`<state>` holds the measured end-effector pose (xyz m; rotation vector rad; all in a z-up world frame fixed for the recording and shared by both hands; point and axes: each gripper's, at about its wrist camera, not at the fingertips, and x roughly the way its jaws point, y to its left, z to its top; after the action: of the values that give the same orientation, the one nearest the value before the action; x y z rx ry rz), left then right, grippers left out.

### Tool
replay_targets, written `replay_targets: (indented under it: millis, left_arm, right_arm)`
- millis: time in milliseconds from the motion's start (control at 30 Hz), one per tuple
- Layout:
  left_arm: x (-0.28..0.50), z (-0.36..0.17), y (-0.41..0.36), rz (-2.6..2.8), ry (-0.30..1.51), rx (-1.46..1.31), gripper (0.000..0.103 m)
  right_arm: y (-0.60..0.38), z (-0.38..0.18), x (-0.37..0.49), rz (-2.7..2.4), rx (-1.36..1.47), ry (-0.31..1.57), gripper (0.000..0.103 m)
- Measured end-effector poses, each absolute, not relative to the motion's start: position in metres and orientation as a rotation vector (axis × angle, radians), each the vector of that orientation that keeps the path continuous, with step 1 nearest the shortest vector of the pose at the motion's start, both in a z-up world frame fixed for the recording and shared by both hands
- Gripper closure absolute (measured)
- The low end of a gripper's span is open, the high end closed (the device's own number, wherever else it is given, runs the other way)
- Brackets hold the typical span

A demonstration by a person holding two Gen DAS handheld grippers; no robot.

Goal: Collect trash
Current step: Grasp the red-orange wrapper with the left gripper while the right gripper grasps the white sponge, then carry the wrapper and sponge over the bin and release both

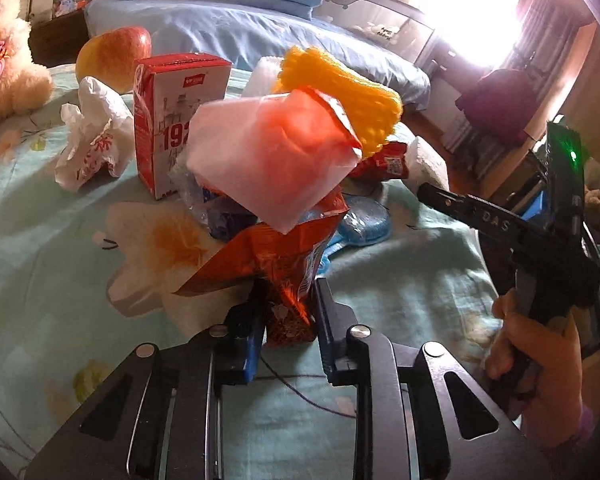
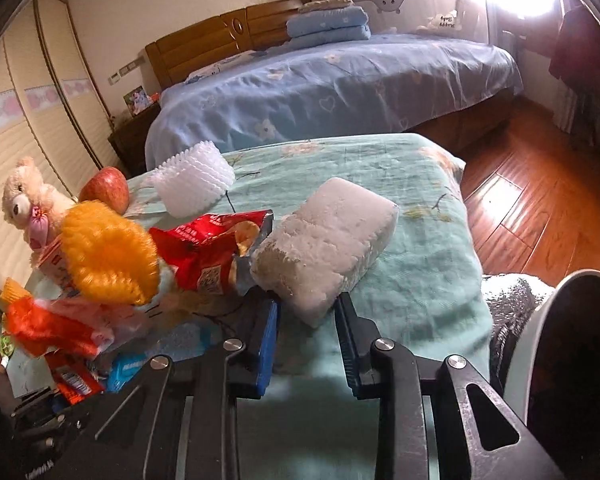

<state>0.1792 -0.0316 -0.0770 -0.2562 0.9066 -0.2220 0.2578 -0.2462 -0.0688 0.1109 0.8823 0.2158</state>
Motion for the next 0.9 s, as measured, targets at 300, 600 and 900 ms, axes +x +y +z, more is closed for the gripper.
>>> replay_targets:
  millis: [300, 600, 900]
  left_arm:
    - [0.152, -0.063, -0.051, -0.302, 0.876, -0.242, 0.083]
    - [0.14, -0.055, -0.081, -0.375, 0.873, -0.209, 0.083]
    - [0.141, -0.053, -0.117, -0.438, 0.885, -0.162, 0.083]
  right_arm:
    - [-0.256, -0.054, 0.215, 0.22, 0.14, 0.858, 0.075]
    - [-0.279, -0.049, 0.175, 0.198, 0.172, 0.842, 0.075]
    - [-0.309, -0.045, 0.146, 0.151, 0.205, 0.828, 0.075]
